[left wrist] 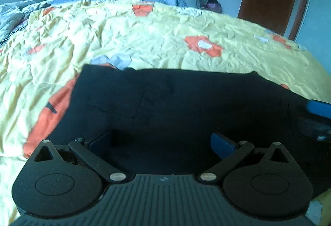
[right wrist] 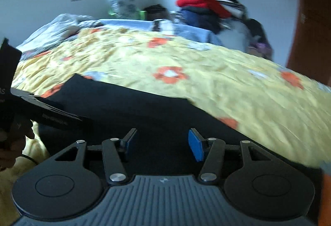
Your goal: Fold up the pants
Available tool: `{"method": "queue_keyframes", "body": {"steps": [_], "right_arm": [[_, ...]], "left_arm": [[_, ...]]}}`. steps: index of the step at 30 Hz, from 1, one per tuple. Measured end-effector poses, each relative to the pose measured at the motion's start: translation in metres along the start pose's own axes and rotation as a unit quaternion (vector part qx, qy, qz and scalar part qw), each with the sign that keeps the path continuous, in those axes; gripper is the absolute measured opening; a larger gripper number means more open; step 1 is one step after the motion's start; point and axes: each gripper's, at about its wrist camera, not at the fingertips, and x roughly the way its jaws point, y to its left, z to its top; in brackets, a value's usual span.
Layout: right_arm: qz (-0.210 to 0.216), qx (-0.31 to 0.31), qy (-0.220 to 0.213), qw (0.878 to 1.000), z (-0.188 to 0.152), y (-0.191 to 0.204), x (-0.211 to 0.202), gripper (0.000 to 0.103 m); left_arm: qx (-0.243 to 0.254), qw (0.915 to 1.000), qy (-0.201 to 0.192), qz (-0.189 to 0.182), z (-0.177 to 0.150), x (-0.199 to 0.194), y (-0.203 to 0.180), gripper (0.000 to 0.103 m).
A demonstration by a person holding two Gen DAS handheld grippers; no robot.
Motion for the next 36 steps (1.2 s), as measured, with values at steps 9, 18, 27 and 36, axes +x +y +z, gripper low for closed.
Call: {"method": "queue_keyframes", "body": {"steps": [9, 18, 27, 36], "right_arm": [[0.010, -0.162, -0.009, 0.987, 0.014, 0.116, 0.028, 0.069], [0.031, -0.349, -0.037, 0.936, 0.001, 0.209, 0.044, 0.069], [-0.037, -0.483, -0.056, 0.873, -0.026, 0.250, 0.074, 0.070], [0.002, -0.516, -0.063, 0.854, -0.026, 0.265, 0.098, 0.018]], "left_arm": [[-0.150, 0.9865, -0.024, 0.062, 0.017, -0.027, 0.108, 0.102], [-0.254, 0.9649, 0.047, -0.049, 0.005, -0.035, 0.170, 0.101], [-0.280, 0.9451, 0.085, -0.145, -0.005, -0.024, 0.165, 0.101], [-0.343, 0.9134, 0.098, -0.195, -0.011, -0.018, 0.184, 0.102]]}}
